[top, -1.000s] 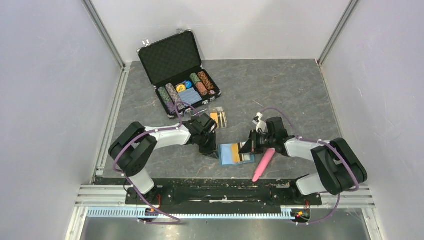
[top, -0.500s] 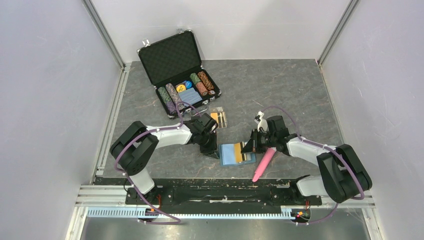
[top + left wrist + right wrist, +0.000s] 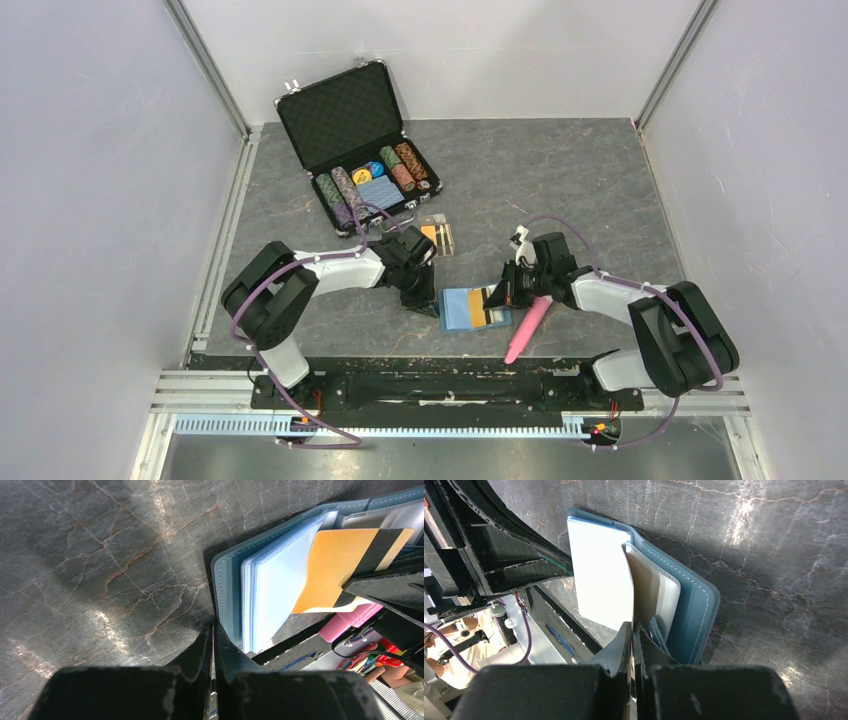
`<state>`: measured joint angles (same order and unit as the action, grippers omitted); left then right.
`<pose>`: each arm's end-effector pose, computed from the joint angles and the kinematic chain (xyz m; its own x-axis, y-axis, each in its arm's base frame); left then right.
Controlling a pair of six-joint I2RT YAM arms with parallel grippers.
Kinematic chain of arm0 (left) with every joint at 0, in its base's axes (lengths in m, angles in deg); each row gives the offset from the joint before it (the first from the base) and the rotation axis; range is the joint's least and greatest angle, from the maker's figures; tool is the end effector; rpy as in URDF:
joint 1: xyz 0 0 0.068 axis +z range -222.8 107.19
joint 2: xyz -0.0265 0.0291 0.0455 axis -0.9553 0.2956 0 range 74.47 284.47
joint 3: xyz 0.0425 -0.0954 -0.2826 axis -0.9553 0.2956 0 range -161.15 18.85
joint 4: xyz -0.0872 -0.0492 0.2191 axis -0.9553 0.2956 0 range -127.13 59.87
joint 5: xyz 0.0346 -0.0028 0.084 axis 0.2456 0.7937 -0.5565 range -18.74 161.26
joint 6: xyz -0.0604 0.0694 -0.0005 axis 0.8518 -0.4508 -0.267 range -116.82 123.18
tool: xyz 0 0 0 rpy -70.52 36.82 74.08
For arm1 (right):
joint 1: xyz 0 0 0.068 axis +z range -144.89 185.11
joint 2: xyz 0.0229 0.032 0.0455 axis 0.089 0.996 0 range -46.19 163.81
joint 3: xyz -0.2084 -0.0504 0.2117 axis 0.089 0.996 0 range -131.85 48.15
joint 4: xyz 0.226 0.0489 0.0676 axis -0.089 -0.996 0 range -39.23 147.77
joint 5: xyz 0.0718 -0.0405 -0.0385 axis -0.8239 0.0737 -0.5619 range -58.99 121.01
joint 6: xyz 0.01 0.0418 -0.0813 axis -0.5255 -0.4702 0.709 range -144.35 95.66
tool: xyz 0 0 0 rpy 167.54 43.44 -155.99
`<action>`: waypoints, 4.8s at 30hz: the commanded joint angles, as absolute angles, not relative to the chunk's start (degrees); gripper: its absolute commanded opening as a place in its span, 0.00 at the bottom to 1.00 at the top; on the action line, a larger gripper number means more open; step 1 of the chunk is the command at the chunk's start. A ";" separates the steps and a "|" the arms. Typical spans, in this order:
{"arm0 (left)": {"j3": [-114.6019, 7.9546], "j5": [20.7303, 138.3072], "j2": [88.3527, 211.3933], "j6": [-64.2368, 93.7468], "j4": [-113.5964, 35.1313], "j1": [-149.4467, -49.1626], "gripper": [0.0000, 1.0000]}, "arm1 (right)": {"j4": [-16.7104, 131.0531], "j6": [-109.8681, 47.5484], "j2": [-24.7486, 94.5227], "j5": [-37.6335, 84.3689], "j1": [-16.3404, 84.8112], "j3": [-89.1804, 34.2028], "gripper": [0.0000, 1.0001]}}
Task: Put the credit cards into the card holder
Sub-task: Insert the credit card into the card holder.
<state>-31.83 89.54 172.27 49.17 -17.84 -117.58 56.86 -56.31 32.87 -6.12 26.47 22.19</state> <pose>0.2064 -0.2412 0.1418 -0.9971 0.0273 -0.0712 0.0586 0.8711 -0.4875 0.1945 0.1296 0.1461 -0.9679 0.0747 -0.2400 -0.1277 0.6763 0.7254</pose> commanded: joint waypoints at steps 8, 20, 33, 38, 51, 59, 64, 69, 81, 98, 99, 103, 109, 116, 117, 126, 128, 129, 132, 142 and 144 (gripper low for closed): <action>-33.47 87.68 175.10 47.82 -16.27 -118.42 0.09 | 62.11 -59.83 37.02 -8.01 26.25 22.47 0.00; -34.23 87.52 175.79 47.56 -15.75 -118.60 0.08 | 64.36 -61.01 37.32 -9.42 26.18 22.56 0.00; -34.77 87.63 176.08 47.30 -15.51 -118.60 0.08 | 66.34 -59.97 40.72 -11.24 25.41 23.36 0.00; -34.99 87.55 176.16 47.30 -15.16 -118.60 0.06 | 68.01 -61.16 42.47 -11.88 27.19 22.88 0.00; -35.64 87.25 176.25 47.30 -14.54 -118.71 0.04 | 71.40 -64.46 45.60 -12.88 31.18 20.17 0.16; -36.35 86.64 176.07 47.38 -13.77 -118.74 0.02 | 67.14 -62.99 43.67 -11.67 31.41 19.50 0.33; -36.50 86.46 176.36 47.47 -13.57 -118.68 0.02 | 62.23 -61.49 40.99 -10.25 31.39 18.20 0.46; -36.66 86.63 176.57 47.47 -13.60 -118.73 0.02 | 61.02 -60.97 40.41 -9.33 31.38 17.14 0.55; -38.42 86.85 176.20 47.38 -13.14 -118.68 0.02 | 63.74 -63.15 44.59 -11.67 33.84 15.45 0.48; -47.44 74.73 173.50 40.62 1.90 -118.42 0.15 | 64.67 -63.49 51.73 -12.94 34.20 7.74 0.02; -48.10 73.30 172.91 40.13 3.05 -118.42 0.19 | 64.57 -63.53 52.26 -13.02 34.24 6.91 0.02; -49.13 71.52 170.38 38.96 4.84 -117.85 0.36 | 62.01 -62.24 53.05 -12.52 34.28 5.27 0.13; -47.73 78.96 168.88 40.41 0.49 -116.12 0.44 | 56.03 -59.40 52.46 -12.60 34.29 3.99 0.40; -45.42 86.92 169.14 42.49 -6.14 -113.42 0.44 | 45.03 -52.62 52.29 -10.68 34.29 -1.90 0.56; -45.27 87.76 169.30 42.46 -6.87 -113.02 0.43 | 44.33 -52.13 52.33 -10.52 34.27 -2.63 0.56; -44.90 90.85 172.64 41.78 -7.95 -111.04 0.33 | 44.69 -51.94 57.03 -14.78 34.31 -5.12 0.37; -44.60 90.98 172.75 41.83 -8.17 -111.06 0.32 | 44.77 -51.89 57.78 -15.25 34.69 -5.11 0.33; -44.42 91.10 172.77 41.94 -8.51 -111.04 0.32 | 44.80 -51.89 58.07 -15.37 34.78 -5.12 0.31; -43.74 91.47 172.97 42.45 -9.26 -111.05 0.31 | 45.05 -51.98 58.61 -15.49 35.32 -5.20 0.31; -42.05 87.24 174.31 42.01 -5.68 -111.13 0.18 | 48.51 -54.57 61.00 -15.73 36.61 -6.43 0.26; -41.65 86.95 174.74 41.74 -5.45 -111.13 0.17 | 48.94 -54.92 61.53 -15.92 36.94 -6.61 0.22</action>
<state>-42.43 88.84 173.93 41.96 -6.69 -111.13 46.54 -53.84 60.35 -14.81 36.13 -4.43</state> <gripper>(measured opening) 0.185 0.246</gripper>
